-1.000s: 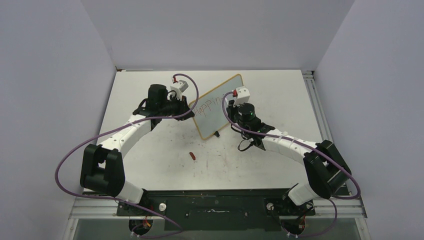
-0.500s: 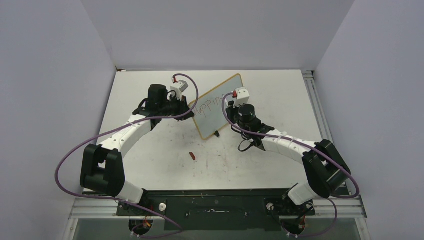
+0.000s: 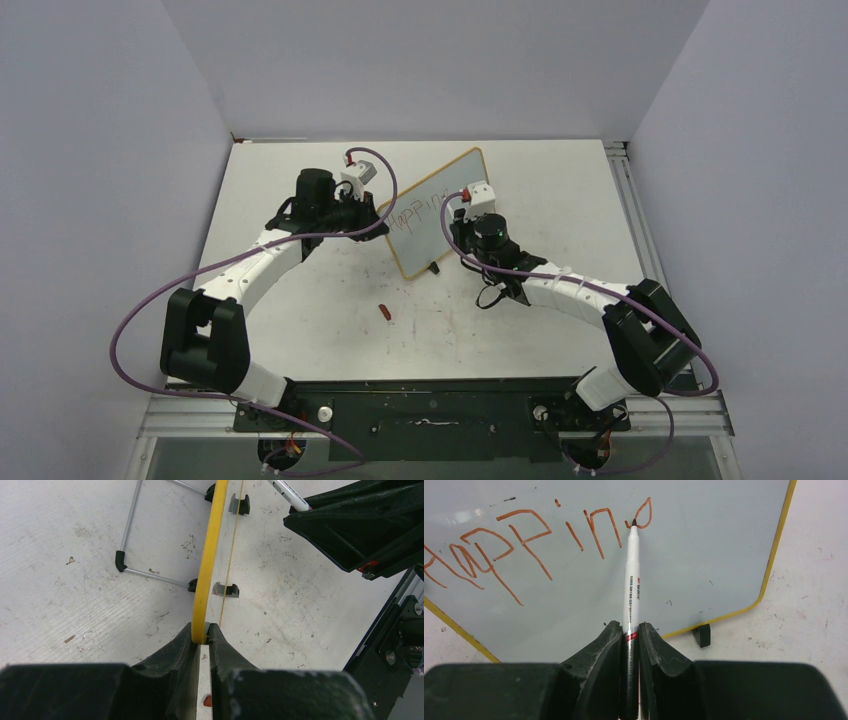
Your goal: Write a sentence on the whiteboard
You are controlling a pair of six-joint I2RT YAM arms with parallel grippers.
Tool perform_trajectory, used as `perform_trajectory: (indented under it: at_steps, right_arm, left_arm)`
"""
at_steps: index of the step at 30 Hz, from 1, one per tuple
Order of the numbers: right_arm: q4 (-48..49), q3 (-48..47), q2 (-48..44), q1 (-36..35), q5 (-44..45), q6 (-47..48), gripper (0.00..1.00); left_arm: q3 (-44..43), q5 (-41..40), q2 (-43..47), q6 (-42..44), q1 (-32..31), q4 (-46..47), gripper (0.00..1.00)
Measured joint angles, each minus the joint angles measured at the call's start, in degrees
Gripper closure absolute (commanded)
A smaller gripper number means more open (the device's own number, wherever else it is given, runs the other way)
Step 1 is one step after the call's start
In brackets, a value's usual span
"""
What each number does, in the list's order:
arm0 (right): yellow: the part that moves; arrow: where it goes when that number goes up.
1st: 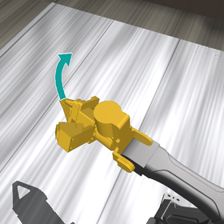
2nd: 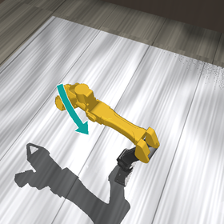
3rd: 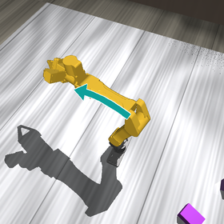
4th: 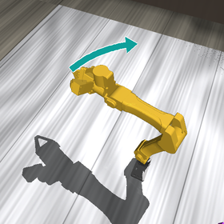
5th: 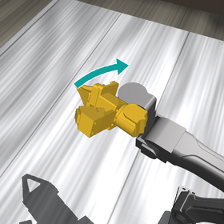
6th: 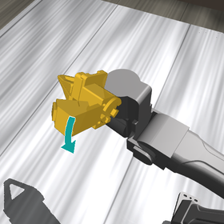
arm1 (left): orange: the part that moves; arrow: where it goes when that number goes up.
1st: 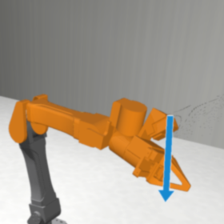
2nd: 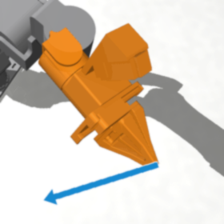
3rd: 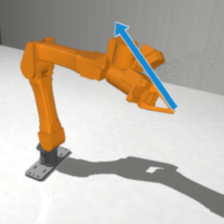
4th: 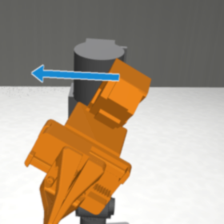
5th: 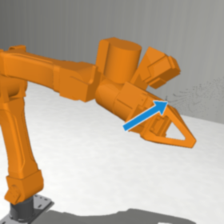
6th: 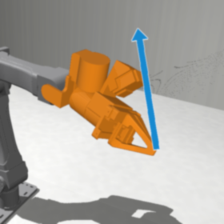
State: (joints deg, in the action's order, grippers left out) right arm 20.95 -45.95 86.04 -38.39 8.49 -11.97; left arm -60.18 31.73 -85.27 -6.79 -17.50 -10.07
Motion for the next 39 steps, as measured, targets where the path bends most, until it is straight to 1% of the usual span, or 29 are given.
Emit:
perform_trajectory:
  at_steps: [19, 39]
  right_arm:
    - [-0.3, 1.4, 0.0, -0.3, 0.1, -0.3, 0.95]
    - [-1.4, 1.2, 1.1, -0.3, 2.7, -0.9, 0.95]
  left_arm:
    - [0.0, 0.0, 0.1, 0.0, 0.0, -0.1, 1.0]
    - [0.0, -0.1, 0.2, 0.0, 0.0, -0.3, 1.0]
